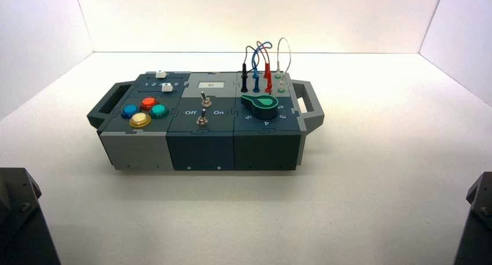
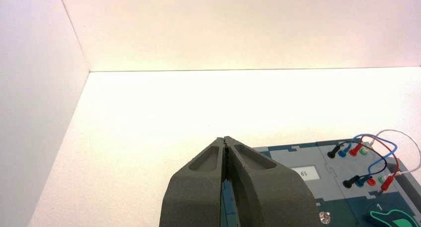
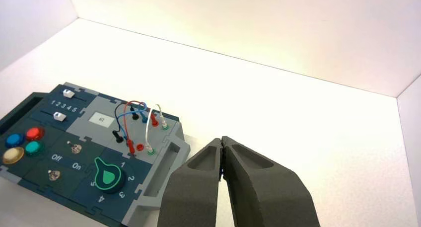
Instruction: Move the top slider to position 5.
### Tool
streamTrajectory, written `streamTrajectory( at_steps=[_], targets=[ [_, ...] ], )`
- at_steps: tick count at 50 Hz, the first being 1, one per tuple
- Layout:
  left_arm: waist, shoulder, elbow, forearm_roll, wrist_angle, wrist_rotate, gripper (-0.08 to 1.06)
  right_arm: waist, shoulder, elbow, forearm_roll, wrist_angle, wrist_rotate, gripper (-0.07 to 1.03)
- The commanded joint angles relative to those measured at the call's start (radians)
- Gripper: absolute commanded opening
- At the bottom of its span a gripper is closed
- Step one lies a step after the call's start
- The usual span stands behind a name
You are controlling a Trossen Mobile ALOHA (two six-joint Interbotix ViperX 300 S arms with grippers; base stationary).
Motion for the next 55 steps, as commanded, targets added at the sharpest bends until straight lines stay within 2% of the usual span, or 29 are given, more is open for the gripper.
streamTrajectory(
  at_steps=[1,19,34,40,55],
  targets=[
    [0.005,0.011,-0.012,0.002,-0.011,0.002,-0.03,-0.003,0.008,-0.014,0.005,-0.005,0.003,-0.02],
    [0.005,0.058,-0.02,0.002,-0.011,0.002,-0.03,-0.003,0.011,-0.012,0.012,-0.005,0.003,-0.02],
    [-0.002,0.172,-0.04,-0.006,-0.008,-0.003,-0.03,-0.003,0.029,-0.012,0.014,-0.006,0.003,-0.02],
    [-0.034,0.236,-0.06,-0.018,0.003,-0.011,-0.03,-0.003,0.044,-0.014,0.014,-0.006,0.003,-0.02],
    [-0.121,0.43,-0.107,-0.02,0.028,-0.02,-0.03,-0.003,0.083,-0.021,0.018,-0.008,0.003,-0.02]
  ],
)
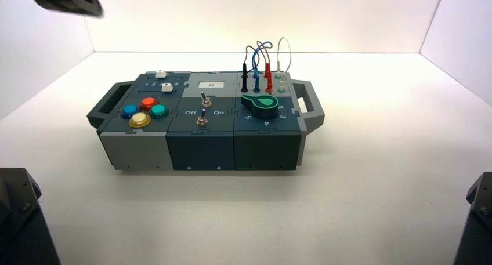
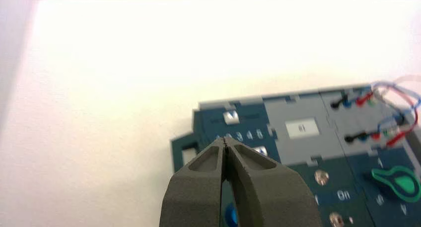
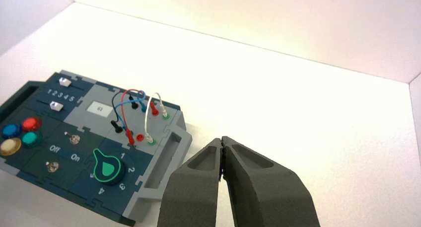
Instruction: Move the top slider to position 5.
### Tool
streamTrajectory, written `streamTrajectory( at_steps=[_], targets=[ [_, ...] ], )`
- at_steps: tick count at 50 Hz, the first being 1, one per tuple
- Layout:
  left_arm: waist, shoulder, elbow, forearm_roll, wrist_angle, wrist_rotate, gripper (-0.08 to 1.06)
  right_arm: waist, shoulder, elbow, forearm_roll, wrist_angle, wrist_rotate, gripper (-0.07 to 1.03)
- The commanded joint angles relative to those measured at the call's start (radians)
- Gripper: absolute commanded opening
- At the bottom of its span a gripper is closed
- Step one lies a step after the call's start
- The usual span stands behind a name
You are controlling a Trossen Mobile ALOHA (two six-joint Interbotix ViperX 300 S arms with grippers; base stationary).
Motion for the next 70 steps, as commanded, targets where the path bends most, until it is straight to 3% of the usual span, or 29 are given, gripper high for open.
streamTrajectory(
  at_steps=[1,19,39,51,70],
  targets=[
    [-0.026,0.072,-0.046,-0.002,-0.005,-0.003,-0.03,-0.003,0.014,-0.023,0.005,-0.008,0.003,-0.02],
    [-0.026,0.287,-0.166,-0.002,-0.052,-0.003,-0.03,-0.003,0.011,-0.025,0.009,-0.005,0.003,-0.02],
    [-0.026,0.614,-0.302,0.002,-0.055,0.0,-0.03,-0.003,0.011,-0.023,0.011,-0.002,0.003,-0.02],
    [-0.026,0.715,-0.359,0.005,-0.055,0.002,-0.03,-0.003,0.011,-0.025,0.011,-0.002,0.003,-0.02],
    [-0.026,0.764,-0.408,0.008,-0.058,0.005,-0.03,-0.003,0.014,-0.025,0.011,-0.005,0.003,-0.02]
  ],
)
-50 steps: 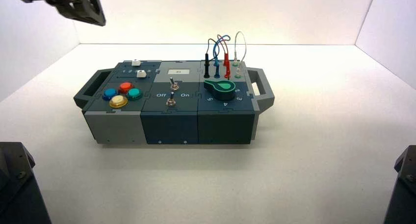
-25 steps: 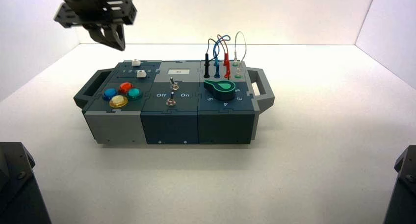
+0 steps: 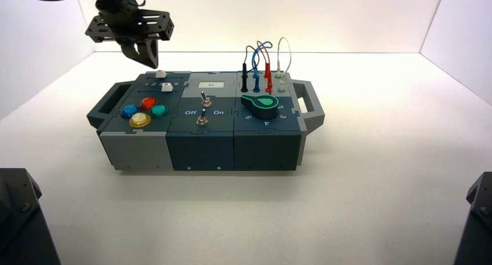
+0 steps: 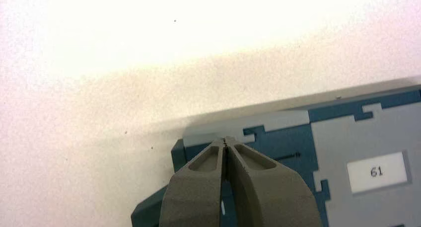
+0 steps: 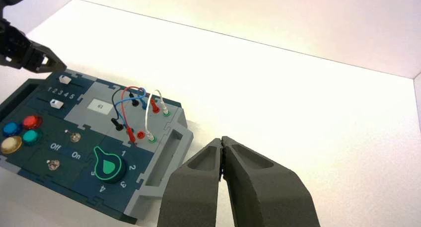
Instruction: Move the top slider to position 5.
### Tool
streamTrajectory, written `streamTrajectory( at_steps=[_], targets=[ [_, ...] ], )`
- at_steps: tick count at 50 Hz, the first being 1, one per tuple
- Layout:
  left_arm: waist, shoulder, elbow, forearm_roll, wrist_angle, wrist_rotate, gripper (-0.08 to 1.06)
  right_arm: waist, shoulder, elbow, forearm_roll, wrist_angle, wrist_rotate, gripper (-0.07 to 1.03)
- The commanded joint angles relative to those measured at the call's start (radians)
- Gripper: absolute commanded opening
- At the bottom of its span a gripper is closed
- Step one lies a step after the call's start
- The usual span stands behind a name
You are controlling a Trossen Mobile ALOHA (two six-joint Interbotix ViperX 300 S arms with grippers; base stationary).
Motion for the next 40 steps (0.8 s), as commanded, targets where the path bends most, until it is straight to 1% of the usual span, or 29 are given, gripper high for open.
streamTrajectory(
  at_steps=[1,26,40],
  targets=[
    [-0.003,-0.009,-0.025,0.002,-0.008,0.002,-0.03,-0.003,0.009,-0.025,0.003,-0.009,0.003,-0.02],
    [-0.003,-0.008,0.006,0.006,0.012,0.009,-0.03,-0.003,0.012,-0.028,0.002,-0.012,0.002,-0.02],
    [-0.003,-0.005,0.002,0.008,0.012,0.012,-0.03,-0.003,0.012,-0.028,0.002,-0.011,0.002,-0.02]
  ],
)
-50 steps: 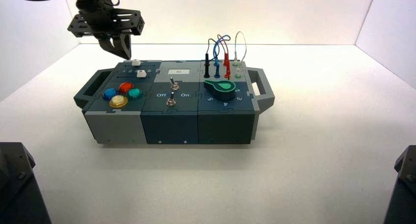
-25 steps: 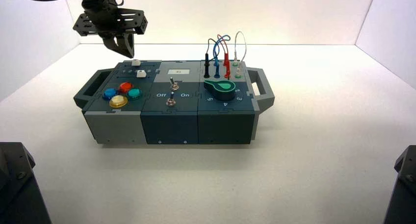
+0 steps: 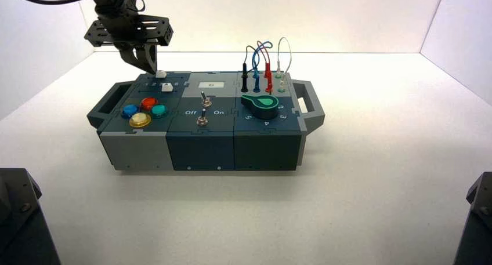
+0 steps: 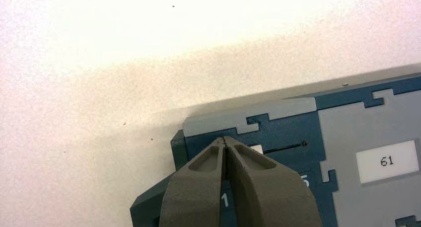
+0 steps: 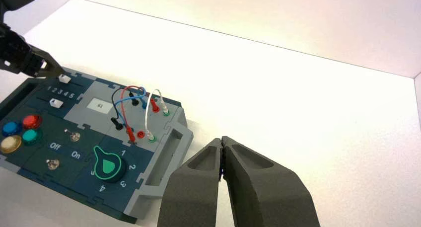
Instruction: Move the top slider to position 5.
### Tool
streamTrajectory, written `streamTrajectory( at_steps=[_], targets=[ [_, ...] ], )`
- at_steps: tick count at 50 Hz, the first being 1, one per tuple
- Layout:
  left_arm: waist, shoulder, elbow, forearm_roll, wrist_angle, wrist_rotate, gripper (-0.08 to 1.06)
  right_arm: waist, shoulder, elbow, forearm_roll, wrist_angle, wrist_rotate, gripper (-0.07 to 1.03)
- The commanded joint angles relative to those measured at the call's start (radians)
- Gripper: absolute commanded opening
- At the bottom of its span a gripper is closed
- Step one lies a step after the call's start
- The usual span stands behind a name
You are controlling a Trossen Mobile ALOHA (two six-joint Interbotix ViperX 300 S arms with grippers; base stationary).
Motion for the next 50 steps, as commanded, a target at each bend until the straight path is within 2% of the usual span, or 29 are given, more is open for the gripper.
streamTrajectory(
  at_steps=[1,50],
  targets=[
    [-0.003,-0.012,-0.015,0.002,-0.003,0.002,-0.03,-0.005,0.008,-0.028,0.002,-0.011,0.003,-0.02],
    [-0.057,0.0,-0.014,-0.005,0.002,-0.003,-0.03,-0.003,0.006,-0.028,0.002,-0.011,0.003,-0.02]
  ],
)
